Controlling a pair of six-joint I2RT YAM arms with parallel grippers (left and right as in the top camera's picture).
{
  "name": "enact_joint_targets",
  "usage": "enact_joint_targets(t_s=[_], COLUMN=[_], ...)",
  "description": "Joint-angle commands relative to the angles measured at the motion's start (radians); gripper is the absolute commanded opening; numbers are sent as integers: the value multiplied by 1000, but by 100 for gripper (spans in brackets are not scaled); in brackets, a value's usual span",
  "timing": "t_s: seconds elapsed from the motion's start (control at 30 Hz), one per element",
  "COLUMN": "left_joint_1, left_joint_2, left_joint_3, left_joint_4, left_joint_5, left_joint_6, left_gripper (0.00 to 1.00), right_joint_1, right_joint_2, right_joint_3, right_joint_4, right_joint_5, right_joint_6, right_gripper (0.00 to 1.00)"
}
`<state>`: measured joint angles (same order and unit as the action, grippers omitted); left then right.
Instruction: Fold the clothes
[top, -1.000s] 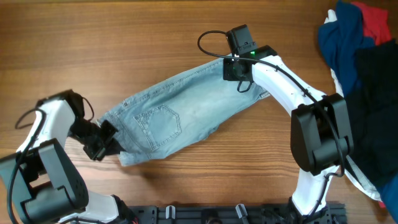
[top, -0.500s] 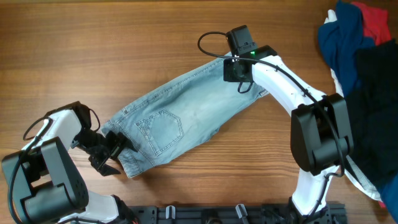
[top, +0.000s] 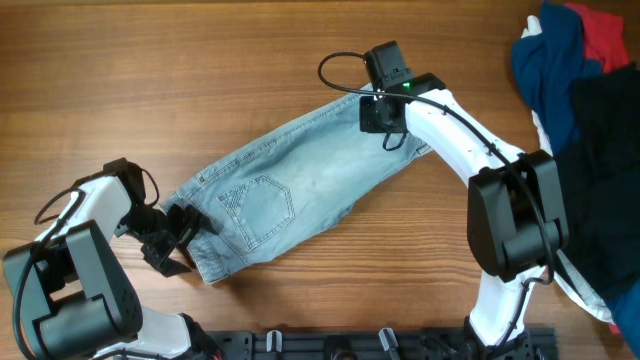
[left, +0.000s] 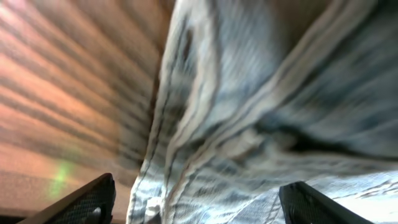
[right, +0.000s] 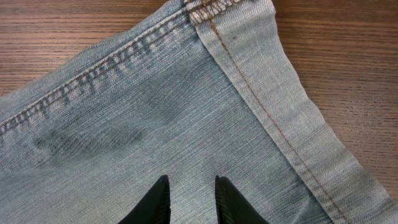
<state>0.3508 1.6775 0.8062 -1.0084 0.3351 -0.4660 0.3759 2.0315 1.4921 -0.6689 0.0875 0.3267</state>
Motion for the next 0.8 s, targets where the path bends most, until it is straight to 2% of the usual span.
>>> enact_joint_targets(t_s=[0.0,0.1,0.2,0.23,0.33,0.37,0.4,0.43,0.77], left_joint_1=[1,0,0,0,1,1,1,2,140], left_joint_2=[11,11,11,11,11,11,11,11,11], left_joint_3=[-5,-11,-43,-61,-105,-109,-109,-107,44], left_joint_4=[54,90,111,127,180,187,192,199,312], left_joint_5=[-26,-14,-11,-11,-11,-10,-10,-10,-11], left_joint_6=[-64,-70,-70,-70,-75,-75,-75,-79,-89], left_gripper=[87,88,85,80,54,33,7,4,4], right_joint_1=[-4,-4,-4,-4,-4,-4,-4,-4,-4], right_joint_2=[7,7,7,7,7,7,7,6,-34], right_joint_3=[-1,-1,-1,-1,-1,-1,-1,-1,-1], right_joint_4=[-4,-6,-13,-17,-31,-36,-41,-47,-76], right_joint_5=[16,16,16,16,16,16,16,16,12], right_joint_6=[-13,-12,-12,-12,-11,-12,-10,-9,14], right_gripper=[24,24,24,24,24,24,24,24,23])
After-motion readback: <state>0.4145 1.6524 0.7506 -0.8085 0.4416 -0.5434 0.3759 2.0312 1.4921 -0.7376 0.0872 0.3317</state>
